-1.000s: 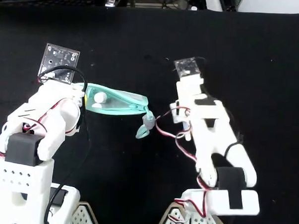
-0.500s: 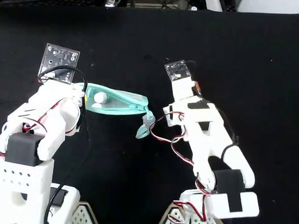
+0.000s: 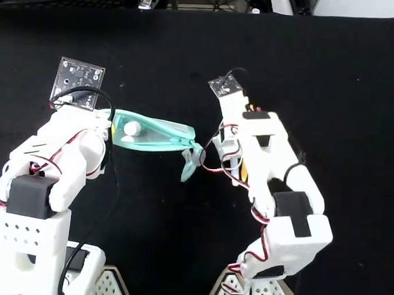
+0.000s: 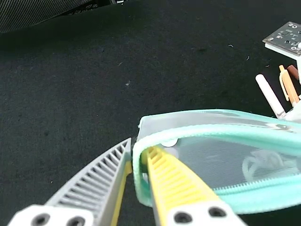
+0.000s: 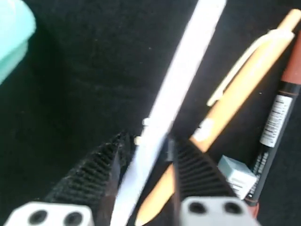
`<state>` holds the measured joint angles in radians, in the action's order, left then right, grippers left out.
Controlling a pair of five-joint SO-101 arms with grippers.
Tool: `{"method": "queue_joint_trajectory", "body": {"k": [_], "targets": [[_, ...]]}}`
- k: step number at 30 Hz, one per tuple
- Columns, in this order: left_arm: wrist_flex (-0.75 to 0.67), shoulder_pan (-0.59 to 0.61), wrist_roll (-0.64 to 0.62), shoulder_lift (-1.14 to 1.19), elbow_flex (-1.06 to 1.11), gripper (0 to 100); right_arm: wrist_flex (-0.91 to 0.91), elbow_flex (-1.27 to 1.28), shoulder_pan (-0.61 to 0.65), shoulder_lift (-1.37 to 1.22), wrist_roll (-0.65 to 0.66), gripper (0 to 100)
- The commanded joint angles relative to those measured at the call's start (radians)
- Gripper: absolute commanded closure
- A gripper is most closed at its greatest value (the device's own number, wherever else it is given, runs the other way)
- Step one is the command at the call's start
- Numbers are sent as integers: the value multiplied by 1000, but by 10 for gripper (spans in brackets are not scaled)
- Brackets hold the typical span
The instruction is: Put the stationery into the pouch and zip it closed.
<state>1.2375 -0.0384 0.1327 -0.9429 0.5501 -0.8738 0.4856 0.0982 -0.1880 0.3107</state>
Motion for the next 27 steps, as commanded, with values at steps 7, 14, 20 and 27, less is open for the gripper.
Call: {"method": "queue_joint_trajectory", "body": {"k": [7,14,20,27], "targets": [[-20,4,14,8,1,968,-100,51,-5,150,12,986],[-20,2,14,8,1,968,-149,404,44,536,31,986],[-18,4,12,8,1,968,-207,628,46,777,144,985],[-20,5,12,8,1,968,-296,633,46,788,299,787]]}}
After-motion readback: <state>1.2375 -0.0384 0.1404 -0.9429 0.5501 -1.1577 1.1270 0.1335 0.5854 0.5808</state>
